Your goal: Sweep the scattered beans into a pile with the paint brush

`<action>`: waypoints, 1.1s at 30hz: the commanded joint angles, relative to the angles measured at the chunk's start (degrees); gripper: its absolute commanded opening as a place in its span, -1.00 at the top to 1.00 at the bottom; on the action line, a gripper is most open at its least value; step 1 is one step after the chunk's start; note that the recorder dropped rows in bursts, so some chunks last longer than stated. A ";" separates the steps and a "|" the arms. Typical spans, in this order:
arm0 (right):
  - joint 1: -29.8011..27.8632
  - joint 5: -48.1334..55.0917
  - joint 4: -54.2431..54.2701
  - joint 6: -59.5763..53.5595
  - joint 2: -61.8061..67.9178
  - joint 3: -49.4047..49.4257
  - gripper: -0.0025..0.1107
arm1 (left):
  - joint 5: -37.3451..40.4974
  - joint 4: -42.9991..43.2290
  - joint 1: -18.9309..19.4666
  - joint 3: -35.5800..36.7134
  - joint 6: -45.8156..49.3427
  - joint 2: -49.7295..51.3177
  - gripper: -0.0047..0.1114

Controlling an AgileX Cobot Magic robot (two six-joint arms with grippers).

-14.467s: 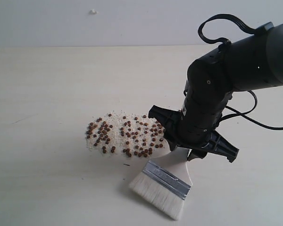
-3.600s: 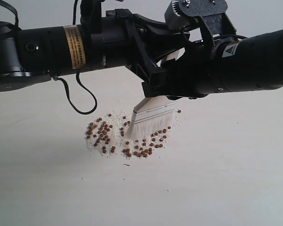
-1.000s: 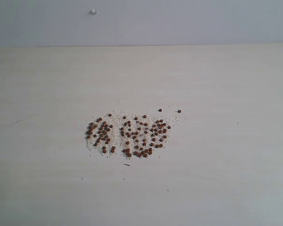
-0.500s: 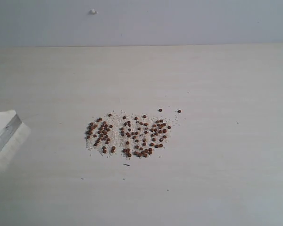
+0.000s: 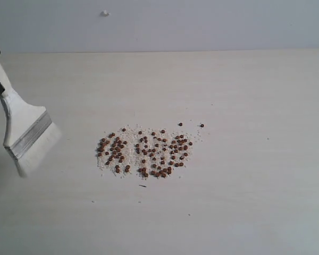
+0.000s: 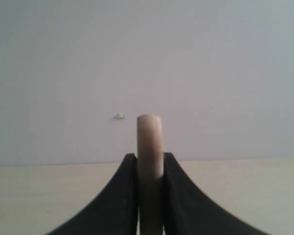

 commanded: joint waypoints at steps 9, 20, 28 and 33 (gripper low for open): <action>0.12 -0.35 -0.21 0.00 -0.10 0.23 0.96 | -14.93 -25.03 -8.88 -0.97 18.65 11.77 0.92; 0.12 -0.35 -0.21 0.00 -0.10 0.23 0.96 | -17.05 -37.71 -20.05 -7.59 22.45 23.55 0.92; 0.12 -0.35 0.01 0.00 -0.10 0.23 0.96 | -14.26 -39.00 -25.20 -14.69 25.87 28.72 0.92; 0.12 -0.35 0.01 0.00 -0.10 0.23 0.96 | -17.73 -41.04 -27.64 -16.46 29.77 30.67 0.92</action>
